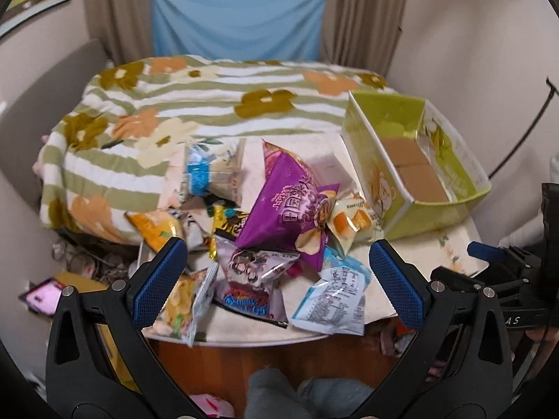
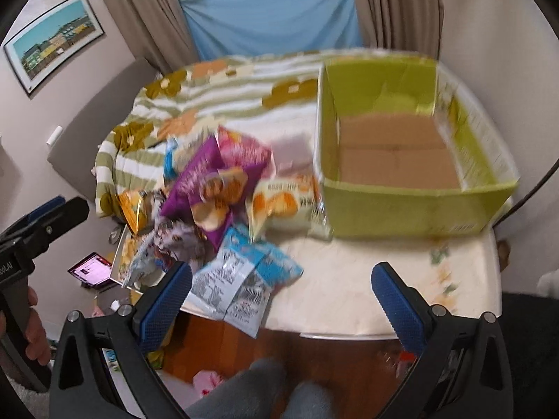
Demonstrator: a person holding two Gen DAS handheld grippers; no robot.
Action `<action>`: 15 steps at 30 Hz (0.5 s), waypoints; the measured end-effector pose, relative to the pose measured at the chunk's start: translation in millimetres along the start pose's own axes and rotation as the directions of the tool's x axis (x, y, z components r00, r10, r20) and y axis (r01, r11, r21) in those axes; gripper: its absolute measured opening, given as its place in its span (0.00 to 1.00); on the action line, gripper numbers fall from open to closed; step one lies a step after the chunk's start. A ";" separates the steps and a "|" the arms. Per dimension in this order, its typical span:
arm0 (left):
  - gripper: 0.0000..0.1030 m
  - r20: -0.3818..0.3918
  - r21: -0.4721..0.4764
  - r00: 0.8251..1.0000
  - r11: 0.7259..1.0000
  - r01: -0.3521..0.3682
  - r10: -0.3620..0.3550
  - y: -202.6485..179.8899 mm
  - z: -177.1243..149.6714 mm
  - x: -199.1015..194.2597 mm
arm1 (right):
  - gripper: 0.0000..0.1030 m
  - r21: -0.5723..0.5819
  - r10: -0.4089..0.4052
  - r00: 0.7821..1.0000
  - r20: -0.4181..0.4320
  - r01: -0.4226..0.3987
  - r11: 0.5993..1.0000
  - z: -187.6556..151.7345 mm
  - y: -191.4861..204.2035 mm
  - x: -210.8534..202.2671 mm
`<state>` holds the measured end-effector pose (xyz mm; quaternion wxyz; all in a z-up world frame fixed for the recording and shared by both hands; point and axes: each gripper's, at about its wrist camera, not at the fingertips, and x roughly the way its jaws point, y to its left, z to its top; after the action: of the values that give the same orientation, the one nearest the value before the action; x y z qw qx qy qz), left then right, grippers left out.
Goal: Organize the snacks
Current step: 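Grasp the purple chip bag with the left gripper while the right grasps the blue-white wafer pack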
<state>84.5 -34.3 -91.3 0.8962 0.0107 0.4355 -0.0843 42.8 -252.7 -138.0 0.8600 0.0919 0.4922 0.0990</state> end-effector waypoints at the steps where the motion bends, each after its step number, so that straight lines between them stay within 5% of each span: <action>1: 1.00 -0.016 0.016 1.000 1.000 0.011 -0.011 -0.3 2.6 8.7 | 0.99 0.016 0.007 1.000 -0.022 -0.007 1.000 -1.1 -1.6 6.7; 8: 1.00 -0.107 0.100 0.990 0.990 0.101 -0.090 -0.1 24.2 69.4 | 0.99 0.124 0.023 0.991 -0.132 -0.007 0.992 -15.1 3.6 50.1; 15: 1.00 -0.223 0.125 0.960 0.972 0.200 -0.169 -0.5 33.4 128.2 | 0.99 0.274 0.081 0.980 -0.180 -0.029 0.961 -21.3 3.8 91.5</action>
<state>188.2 -56.0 -170.8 0.8300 0.0448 0.5196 -0.1977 69.5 -223.9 -223.4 0.7854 0.2121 0.5780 0.0635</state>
